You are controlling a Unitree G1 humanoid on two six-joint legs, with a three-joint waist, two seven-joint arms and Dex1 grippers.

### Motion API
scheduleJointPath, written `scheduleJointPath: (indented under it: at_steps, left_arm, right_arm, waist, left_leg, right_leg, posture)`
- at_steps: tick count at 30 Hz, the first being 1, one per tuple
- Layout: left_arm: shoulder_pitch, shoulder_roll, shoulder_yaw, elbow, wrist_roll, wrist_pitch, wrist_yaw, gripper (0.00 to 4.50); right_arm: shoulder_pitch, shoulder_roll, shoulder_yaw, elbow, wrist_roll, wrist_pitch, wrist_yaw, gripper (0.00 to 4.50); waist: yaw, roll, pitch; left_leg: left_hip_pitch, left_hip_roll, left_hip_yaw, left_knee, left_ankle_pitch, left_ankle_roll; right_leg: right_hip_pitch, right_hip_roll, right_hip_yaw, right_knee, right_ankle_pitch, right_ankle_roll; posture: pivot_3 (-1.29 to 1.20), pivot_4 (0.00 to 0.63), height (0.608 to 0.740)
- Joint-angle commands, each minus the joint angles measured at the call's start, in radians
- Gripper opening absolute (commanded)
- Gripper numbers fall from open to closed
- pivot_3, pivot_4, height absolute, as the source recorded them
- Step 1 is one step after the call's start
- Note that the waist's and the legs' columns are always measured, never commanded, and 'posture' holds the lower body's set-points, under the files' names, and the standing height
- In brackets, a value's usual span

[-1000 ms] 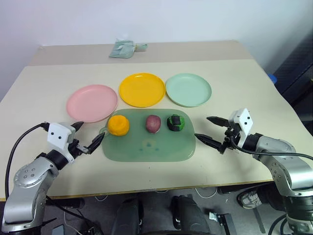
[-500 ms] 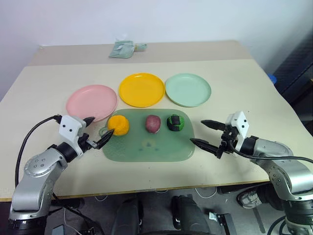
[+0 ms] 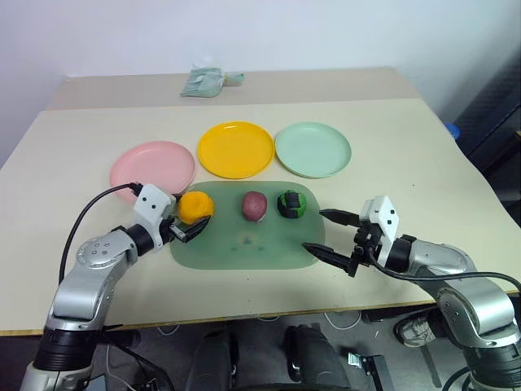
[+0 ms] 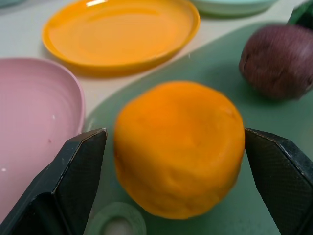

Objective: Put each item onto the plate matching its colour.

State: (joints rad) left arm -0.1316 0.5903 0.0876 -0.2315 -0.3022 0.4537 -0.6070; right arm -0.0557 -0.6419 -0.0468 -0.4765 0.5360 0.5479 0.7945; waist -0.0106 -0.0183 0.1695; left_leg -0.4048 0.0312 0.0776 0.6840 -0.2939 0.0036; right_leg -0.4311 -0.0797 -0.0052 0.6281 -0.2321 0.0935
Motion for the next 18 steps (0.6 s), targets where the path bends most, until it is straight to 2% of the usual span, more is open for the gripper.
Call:
scheduleJointPath:
  at_steps: [1, 6, 13, 18]
  left_arm:
    - [-0.018, 0.004, 0.003, 0.006, 0.004, -0.004, -0.006, 4.50]
    - [-0.024, -0.004, 0.000, 0.008, 0.015, 0.002, 0.005, 3.17]
    - [-0.087, -0.075, 0.014, -0.058, -0.038, 0.056, 0.046, 3.15]
    - [-0.255, -0.187, -0.065, -0.006, 0.060, 0.113, 0.206, 3.15]
  right_arm:
    - [0.010, 0.012, -0.005, -0.066, 0.025, 0.007, -0.019, 4.45]
    - [0.007, 0.011, -0.004, -0.079, 0.033, 0.019, -0.034, 4.50]
    - [-0.026, 0.001, -0.006, -0.071, 0.039, 0.024, -0.037, 4.50]
    - [-0.084, 0.003, 0.006, -0.084, 0.054, 0.037, -0.035, 4.50]
  waist:
    - [0.000, 0.000, 0.000]
    - [0.000, 0.000, 0.000]
    - [0.002, 0.000, 0.000]
    - [0.007, 0.000, 0.000]
  left_leg:
    - [0.000, 0.000, 0.000, 0.000, 0.000, 0.000]
    - [0.000, 0.000, 0.000, 0.000, 0.000, 0.000]
    - [0.000, 0.000, 0.000, 0.000, 0.000, 0.000]
    - [0.000, -0.001, -0.001, 0.001, 0.000, 0.000]
  right_leg:
    - [0.000, 0.000, 0.000, 0.000, 0.000, 0.000]
    - [0.000, 0.000, 0.000, 0.000, 0.000, 0.000]
    - [0.000, 0.000, 0.000, 0.000, 0.000, 0.000]
    - [0.001, 0.000, 0.000, 0.000, 0.002, 0.003]
  posture:
    - [0.00, 0.150, 0.740]
    - [0.00, 0.150, 0.740]
    - [0.00, 0.150, 0.740]
    - [0.00, 0.150, 0.740]
